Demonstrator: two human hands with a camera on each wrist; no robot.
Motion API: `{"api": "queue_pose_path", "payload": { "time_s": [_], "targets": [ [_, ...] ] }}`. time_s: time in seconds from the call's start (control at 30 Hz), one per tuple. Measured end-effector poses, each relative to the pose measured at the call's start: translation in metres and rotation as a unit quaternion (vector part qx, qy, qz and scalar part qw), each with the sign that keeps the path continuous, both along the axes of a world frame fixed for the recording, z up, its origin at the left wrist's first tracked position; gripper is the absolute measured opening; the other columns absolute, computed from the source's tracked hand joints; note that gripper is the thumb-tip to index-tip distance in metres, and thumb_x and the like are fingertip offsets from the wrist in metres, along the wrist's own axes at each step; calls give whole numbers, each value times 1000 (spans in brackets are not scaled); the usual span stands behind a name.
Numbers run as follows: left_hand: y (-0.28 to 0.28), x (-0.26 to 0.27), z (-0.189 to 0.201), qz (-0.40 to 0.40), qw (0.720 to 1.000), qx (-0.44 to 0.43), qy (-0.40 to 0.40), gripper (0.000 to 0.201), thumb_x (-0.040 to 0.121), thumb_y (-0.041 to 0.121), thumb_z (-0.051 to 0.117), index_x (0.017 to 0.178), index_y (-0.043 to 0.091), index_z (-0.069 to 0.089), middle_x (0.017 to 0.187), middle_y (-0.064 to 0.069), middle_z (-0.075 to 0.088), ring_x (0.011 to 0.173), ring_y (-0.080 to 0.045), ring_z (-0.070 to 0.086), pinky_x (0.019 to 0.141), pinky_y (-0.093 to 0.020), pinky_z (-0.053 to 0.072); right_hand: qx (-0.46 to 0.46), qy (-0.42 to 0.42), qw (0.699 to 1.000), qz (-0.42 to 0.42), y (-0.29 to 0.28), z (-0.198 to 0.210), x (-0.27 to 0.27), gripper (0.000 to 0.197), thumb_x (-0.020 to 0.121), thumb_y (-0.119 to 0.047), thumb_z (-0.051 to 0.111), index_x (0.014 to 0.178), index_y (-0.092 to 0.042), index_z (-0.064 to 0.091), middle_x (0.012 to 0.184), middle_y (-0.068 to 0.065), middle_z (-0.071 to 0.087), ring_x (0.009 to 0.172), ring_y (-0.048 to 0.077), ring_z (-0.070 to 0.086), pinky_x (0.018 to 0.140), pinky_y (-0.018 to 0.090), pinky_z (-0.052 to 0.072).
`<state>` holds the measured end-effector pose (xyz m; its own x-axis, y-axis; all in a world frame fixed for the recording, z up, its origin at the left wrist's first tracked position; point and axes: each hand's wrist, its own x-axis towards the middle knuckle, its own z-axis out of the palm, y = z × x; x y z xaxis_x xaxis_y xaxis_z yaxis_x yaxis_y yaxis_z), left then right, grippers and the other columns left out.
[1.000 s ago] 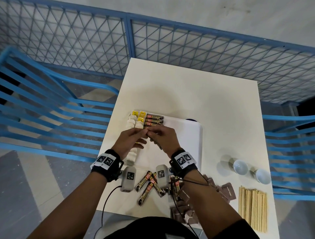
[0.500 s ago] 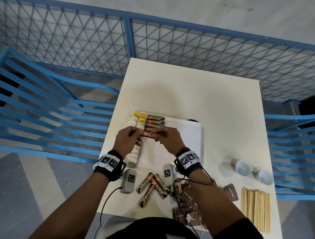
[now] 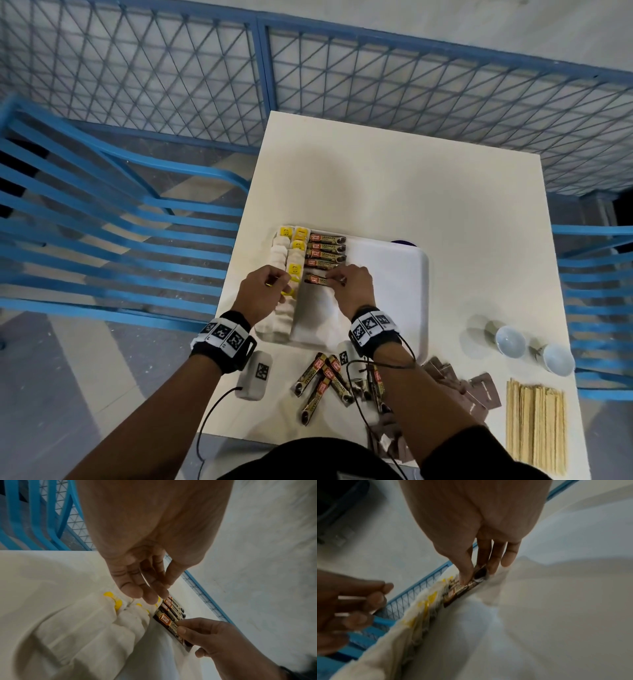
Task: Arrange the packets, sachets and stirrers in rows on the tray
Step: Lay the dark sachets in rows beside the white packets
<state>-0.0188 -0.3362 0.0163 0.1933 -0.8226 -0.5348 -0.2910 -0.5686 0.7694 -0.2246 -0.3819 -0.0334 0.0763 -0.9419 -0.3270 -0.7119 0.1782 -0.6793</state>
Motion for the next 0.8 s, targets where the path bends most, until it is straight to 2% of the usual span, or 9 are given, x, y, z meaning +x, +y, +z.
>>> {"api": "queue_pose_path", "payload": {
  "time_s": [0.13, 0.33, 0.5, 0.6, 0.7, 0.8],
  "targets": [
    [-2, 4, 0, -14, 1000, 10, 1, 10, 98, 22, 63, 99, 14, 68, 83, -2, 76, 59, -13, 66, 50, -20, 47, -47, 65, 997, -2, 4, -5, 9, 11, 86, -15, 72, 94, -20, 78, 106, 4, 66, 107, 28, 50, 89, 39, 43],
    [-4, 11, -2, -26, 1000, 10, 7, 8, 98, 21, 64, 97, 14, 69, 80, -1, 76, 59, -15, 66, 56, -24, 52, -66, 86, 994, -34, 2, -9, 18, 10, 85, -16, 72, 92, -22, 77, 108, 2, 63, 108, 28, 48, 89, 38, 36],
    [-4, 16, -4, -31, 999, 6, 17, 7, 96, 19, 66, 95, 13, 70, 78, -1, 76, 60, -19, 67, 64, -30, 56, -83, 84, 992, -47, 4, -7, 19, 11, 86, -18, 68, 95, -21, 74, 106, 2, 62, 105, 29, 49, 89, 42, 41],
    [-5, 17, -4, -36, 999, -1, 9, 7, 96, 20, 66, 94, 14, 70, 77, 0, 76, 62, -22, 69, 66, -29, 57, -94, 97, 990, -46, 12, -8, 19, 18, 81, -22, 66, 98, -23, 72, 106, -1, 62, 104, 26, 49, 88, 39, 40],
    [-3, 18, -2, -44, 999, -7, 5, 7, 97, 19, 65, 94, 14, 70, 77, 1, 76, 62, -19, 68, 65, -27, 56, -96, 117, 988, -27, 19, -11, 19, 25, 74, -21, 67, 99, -23, 71, 105, 0, 62, 104, 27, 50, 87, 39, 40],
    [0, 18, -2, -54, 998, -11, 3, 7, 97, 20, 65, 94, 15, 69, 76, 3, 76, 60, -15, 67, 64, -24, 55, -87, 122, 988, -28, 18, -12, 21, 23, 75, -17, 69, 98, -22, 70, 106, 1, 62, 106, 29, 51, 88, 40, 40]
  ]
}}
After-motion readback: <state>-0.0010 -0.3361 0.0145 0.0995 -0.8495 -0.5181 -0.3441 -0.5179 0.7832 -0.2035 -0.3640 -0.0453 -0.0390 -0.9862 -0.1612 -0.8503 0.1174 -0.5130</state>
